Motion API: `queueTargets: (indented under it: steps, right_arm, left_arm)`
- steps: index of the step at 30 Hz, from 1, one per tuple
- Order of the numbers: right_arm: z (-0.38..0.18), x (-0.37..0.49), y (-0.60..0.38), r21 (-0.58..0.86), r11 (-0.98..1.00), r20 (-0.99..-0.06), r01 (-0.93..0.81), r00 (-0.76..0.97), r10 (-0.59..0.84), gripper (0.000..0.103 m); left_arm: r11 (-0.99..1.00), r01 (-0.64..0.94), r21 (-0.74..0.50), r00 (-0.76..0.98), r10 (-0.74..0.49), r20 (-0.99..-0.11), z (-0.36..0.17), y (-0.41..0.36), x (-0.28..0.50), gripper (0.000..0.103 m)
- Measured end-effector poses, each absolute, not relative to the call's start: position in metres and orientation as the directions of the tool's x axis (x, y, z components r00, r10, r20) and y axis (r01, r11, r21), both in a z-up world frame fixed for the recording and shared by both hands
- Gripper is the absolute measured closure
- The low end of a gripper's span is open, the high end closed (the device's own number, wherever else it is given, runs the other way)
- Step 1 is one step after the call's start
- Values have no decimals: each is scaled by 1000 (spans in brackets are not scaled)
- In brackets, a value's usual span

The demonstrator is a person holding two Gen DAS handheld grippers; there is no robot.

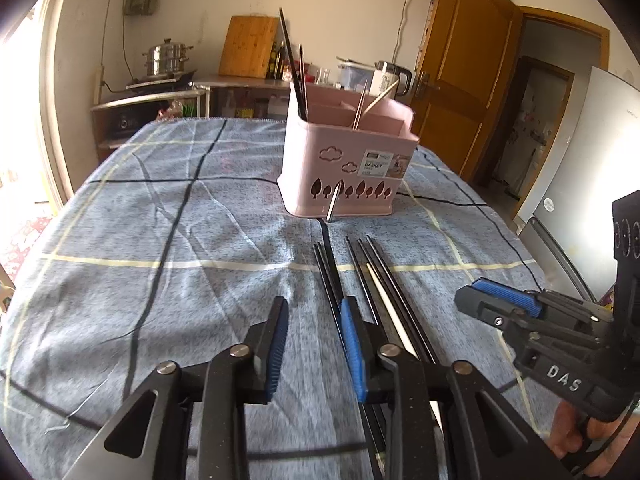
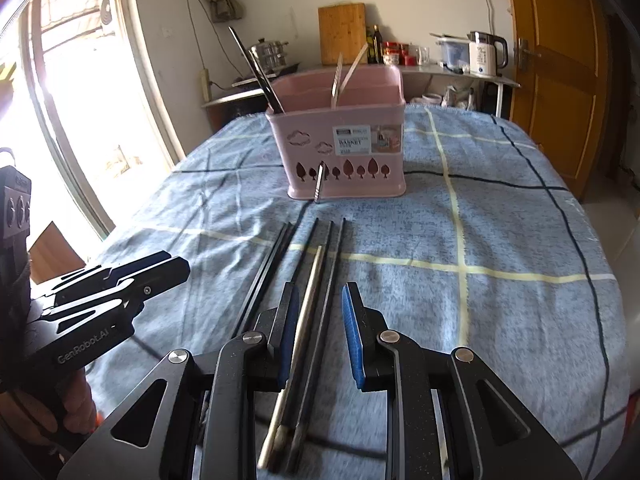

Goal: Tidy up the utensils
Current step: 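Lower both open tools toward the remaining chopsticks on the cloth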

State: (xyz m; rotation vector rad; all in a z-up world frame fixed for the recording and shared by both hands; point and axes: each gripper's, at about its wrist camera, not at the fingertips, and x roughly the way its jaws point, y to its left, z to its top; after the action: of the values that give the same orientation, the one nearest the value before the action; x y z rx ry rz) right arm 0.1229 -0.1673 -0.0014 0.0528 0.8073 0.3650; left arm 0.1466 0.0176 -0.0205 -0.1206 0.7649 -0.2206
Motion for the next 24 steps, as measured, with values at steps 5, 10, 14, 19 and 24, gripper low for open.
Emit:
queueTargets:
  steps: [5, 10, 14, 19, 24]
  right_arm:
    - [-22, 151, -165, 179, 941, -743, -288, 588, 321, 80]
    - [-38, 173, -161, 179, 943, -777, -281, 548, 310, 80]
    - [-44, 180, -158, 191, 939, -786, -287, 528, 321, 80]
    - [-47, 185, -151, 164, 940, -792, -299, 528, 307, 80]
    - [-47, 184, -151, 155, 941, -793, -301, 531, 300, 81]
  left_arm:
    - [967, 150, -208, 667, -254, -701, -36, 12, 175, 74]
    - [966, 137, -218, 632, -255, -732, -52, 8, 192, 74]
    - [969, 127, -212, 622, -244, -744, -58, 8, 199, 74]
    - [972, 114, -206, 604, -232, -762, -65, 4, 205, 74]
    - [974, 116, -197, 607, -226, -762, -65, 1, 206, 71]
